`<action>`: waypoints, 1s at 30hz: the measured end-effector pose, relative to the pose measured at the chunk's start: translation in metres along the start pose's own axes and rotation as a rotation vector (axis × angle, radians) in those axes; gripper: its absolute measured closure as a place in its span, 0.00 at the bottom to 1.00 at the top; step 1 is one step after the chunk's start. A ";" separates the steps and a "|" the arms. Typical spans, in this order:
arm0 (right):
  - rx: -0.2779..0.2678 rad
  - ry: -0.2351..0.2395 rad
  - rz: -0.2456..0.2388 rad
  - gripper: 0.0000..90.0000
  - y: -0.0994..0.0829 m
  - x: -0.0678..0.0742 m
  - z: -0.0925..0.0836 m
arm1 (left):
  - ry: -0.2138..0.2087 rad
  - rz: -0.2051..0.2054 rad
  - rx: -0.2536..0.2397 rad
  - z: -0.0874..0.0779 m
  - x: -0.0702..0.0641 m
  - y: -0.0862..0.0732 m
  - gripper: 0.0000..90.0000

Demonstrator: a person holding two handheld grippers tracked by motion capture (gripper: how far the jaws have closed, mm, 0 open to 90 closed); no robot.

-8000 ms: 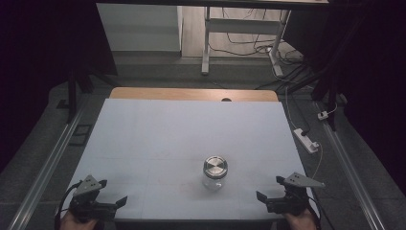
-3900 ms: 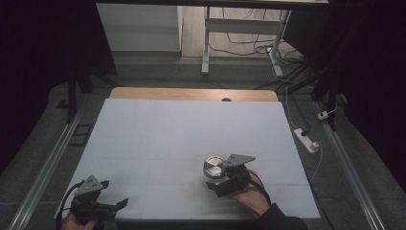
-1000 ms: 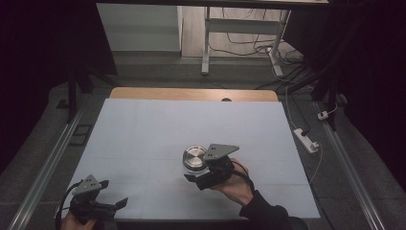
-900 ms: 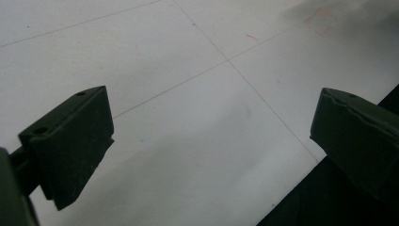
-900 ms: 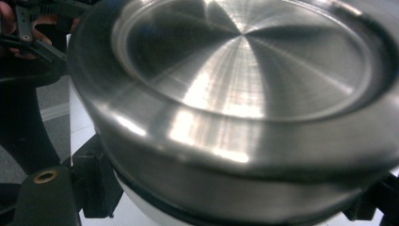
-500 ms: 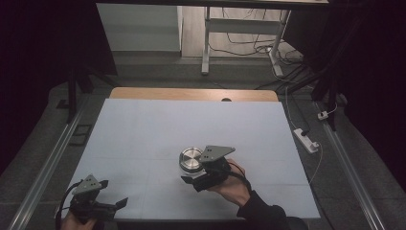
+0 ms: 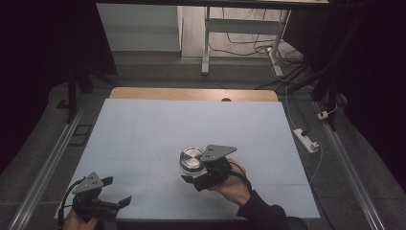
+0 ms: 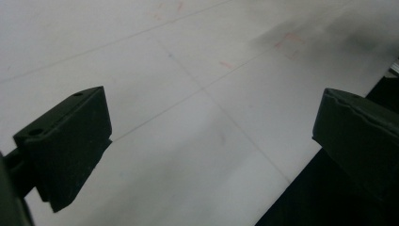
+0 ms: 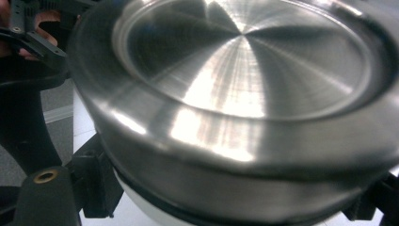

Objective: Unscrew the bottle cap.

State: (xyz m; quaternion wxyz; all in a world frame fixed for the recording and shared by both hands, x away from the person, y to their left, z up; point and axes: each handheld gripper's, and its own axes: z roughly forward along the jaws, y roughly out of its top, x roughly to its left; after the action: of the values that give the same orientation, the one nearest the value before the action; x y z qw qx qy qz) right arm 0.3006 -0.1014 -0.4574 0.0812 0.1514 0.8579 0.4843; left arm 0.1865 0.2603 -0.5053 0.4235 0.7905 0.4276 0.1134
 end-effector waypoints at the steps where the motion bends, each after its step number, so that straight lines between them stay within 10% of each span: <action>1: -0.001 0.001 0.000 0.16 0.000 0.000 0.000 | -0.002 0.011 -0.002 0.001 -0.001 0.002 0.00; 17: -0.018 -0.002 -0.010 0.16 0.003 0.000 -0.005 | -0.152 0.173 -0.062 0.016 -0.024 0.050 0.00; 30: -0.028 0.008 -0.023 0.16 0.005 0.001 -0.008 | -0.222 0.350 -0.015 0.041 -0.050 0.113 0.00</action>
State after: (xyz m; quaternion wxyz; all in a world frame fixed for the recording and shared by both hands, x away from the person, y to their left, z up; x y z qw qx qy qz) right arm 0.2980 -0.1052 -0.4492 0.0854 0.1384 0.8529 0.4961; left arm 0.2433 0.1669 -0.4346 0.4479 0.8571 0.2337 0.1008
